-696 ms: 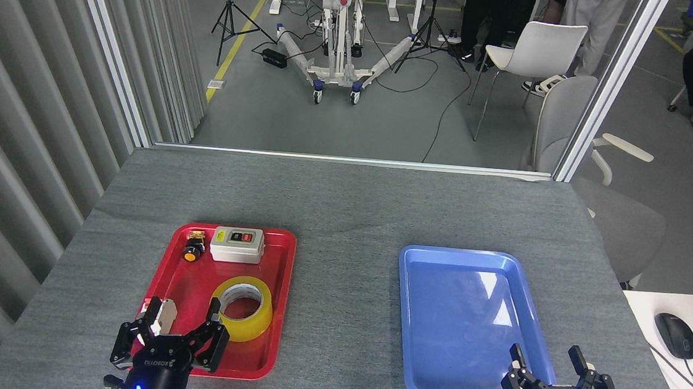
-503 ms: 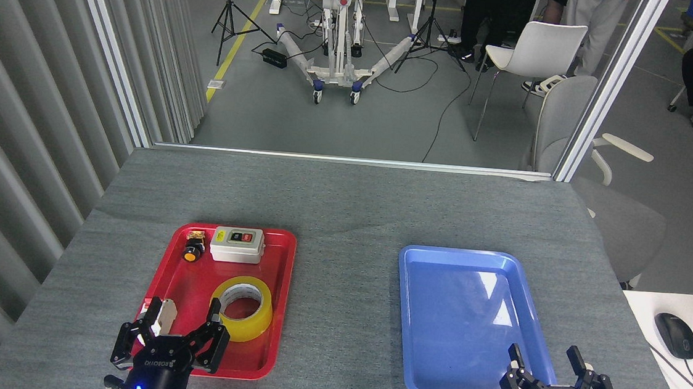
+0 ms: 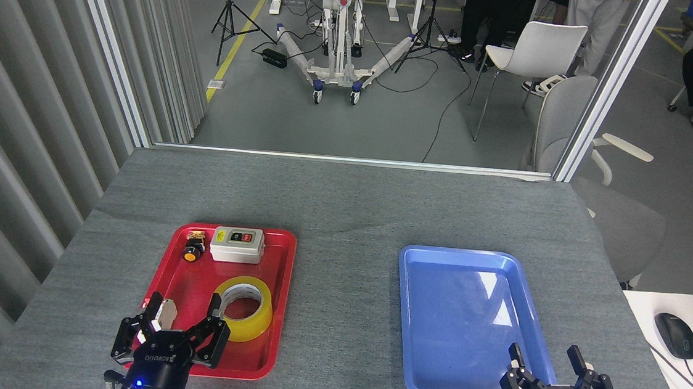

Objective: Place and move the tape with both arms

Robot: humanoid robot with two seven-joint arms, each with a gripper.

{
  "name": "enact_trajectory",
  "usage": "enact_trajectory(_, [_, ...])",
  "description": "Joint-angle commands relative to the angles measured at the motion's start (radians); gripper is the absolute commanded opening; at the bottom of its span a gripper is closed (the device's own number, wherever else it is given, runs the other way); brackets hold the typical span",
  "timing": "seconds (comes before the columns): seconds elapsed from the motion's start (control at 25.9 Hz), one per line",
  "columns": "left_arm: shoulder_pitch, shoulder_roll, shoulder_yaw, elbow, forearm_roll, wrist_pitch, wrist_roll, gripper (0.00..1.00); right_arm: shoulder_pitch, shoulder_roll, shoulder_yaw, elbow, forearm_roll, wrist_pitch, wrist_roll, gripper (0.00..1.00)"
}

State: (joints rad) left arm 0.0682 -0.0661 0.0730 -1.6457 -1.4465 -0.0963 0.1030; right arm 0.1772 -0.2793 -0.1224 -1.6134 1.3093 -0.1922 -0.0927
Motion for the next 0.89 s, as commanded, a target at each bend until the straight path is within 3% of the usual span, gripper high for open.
enact_trajectory(0.0, [-0.008, -0.001, -0.001, -0.005, 0.0, 0.0, 0.001, 1.0, 0.001, 0.005, -0.002, 0.001, 0.001, 0.0, -0.004, 1.0])
enact_trajectory(0.85, [0.004, 0.0, -0.029, 0.038, 0.006, -0.014, -0.012, 1.0, 0.002, 0.008, -0.006, 0.001, 0.001, 0.0, -0.004, 1.0])
